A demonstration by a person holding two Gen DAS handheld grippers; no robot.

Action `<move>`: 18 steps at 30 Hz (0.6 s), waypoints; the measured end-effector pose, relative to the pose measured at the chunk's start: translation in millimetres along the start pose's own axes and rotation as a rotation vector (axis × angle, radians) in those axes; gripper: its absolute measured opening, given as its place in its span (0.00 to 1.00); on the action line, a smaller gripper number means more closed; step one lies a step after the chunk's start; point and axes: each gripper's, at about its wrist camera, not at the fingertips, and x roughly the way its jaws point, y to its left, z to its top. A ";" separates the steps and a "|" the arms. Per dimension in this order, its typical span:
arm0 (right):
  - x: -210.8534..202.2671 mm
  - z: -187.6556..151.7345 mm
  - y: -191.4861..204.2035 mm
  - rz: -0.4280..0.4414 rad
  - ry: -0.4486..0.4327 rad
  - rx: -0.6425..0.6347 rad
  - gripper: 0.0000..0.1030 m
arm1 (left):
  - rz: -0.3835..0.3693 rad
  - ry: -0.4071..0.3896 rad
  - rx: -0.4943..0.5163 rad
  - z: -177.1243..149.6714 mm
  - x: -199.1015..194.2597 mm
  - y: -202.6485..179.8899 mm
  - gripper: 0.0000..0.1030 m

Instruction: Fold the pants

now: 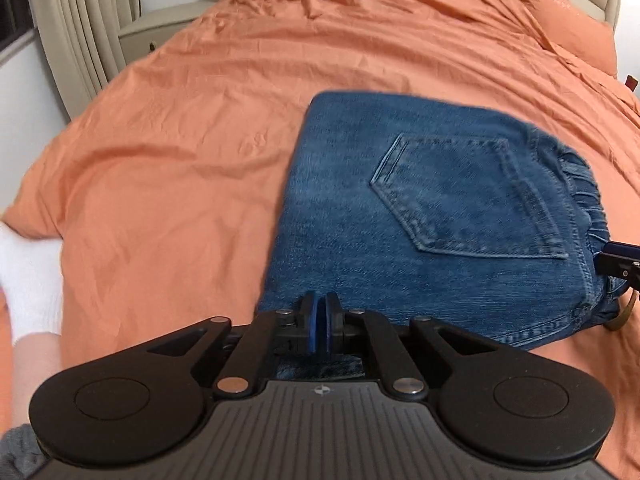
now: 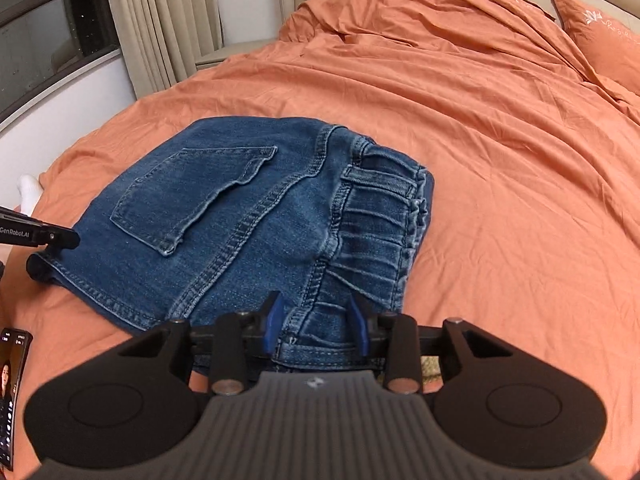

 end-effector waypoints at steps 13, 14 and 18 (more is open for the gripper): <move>-125.9 31.7 23.8 -0.058 -0.281 -0.040 0.59 | 0.041 -0.338 0.077 10.0 -142.8 -64.2 0.30; -138.4 33.6 28.1 -0.061 -0.304 -0.051 0.62 | 0.058 -0.362 0.090 7.6 -153.1 -72.6 0.34; -183.6 29.9 46.8 -0.063 -0.388 -0.079 0.74 | 0.096 -0.431 0.113 -4.4 -185.8 -98.5 0.61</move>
